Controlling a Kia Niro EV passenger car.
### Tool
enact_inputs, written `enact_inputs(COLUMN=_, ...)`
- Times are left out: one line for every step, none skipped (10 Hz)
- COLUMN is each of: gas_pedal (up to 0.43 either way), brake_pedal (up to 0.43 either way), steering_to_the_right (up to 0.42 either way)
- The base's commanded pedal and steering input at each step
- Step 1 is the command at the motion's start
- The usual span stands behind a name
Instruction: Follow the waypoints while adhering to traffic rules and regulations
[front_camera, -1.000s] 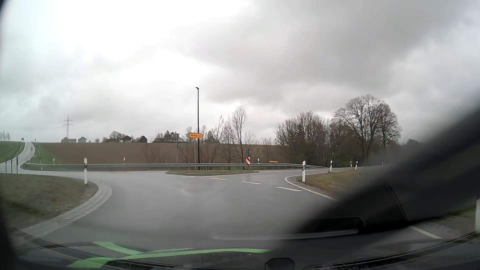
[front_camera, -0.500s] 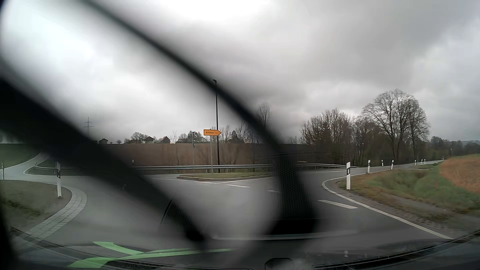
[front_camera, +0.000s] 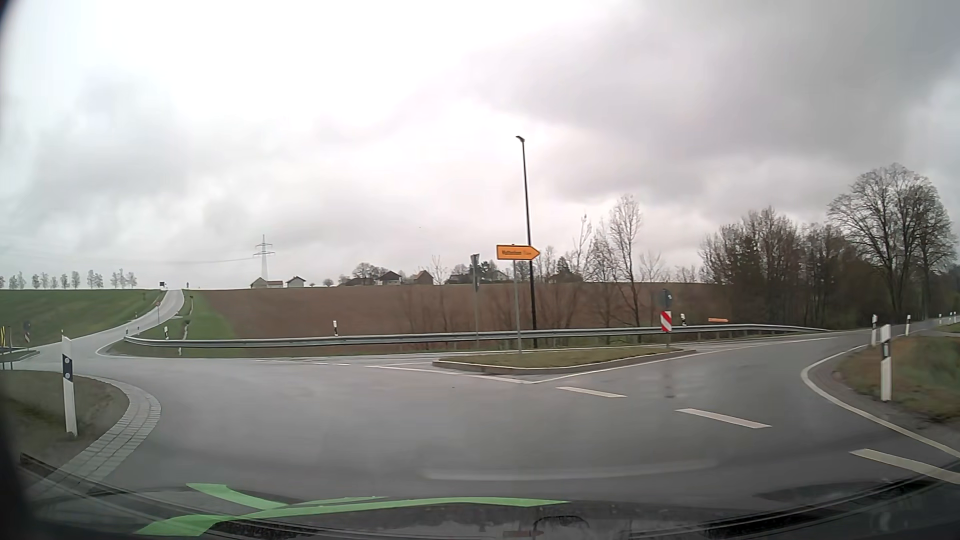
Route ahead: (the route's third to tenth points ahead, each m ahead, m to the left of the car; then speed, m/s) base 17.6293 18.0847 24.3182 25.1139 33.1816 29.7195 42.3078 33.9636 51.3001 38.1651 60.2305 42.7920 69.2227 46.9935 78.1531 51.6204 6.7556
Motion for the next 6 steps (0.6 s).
enact_inputs(gas_pedal=0.059, brake_pedal=0.0, steering_to_the_right=-0.274)
enact_inputs(gas_pedal=0.067, brake_pedal=0.0, steering_to_the_right=-0.301)
enact_inputs(gas_pedal=0.087, brake_pedal=0.0, steering_to_the_right=-0.314)
enact_inputs(gas_pedal=0.098, brake_pedal=0.0, steering_to_the_right=-0.323)
enact_inputs(gas_pedal=0.098, brake_pedal=0.0, steering_to_the_right=-0.323)
enact_inputs(gas_pedal=0.098, brake_pedal=0.0, steering_to_the_right=-0.322)
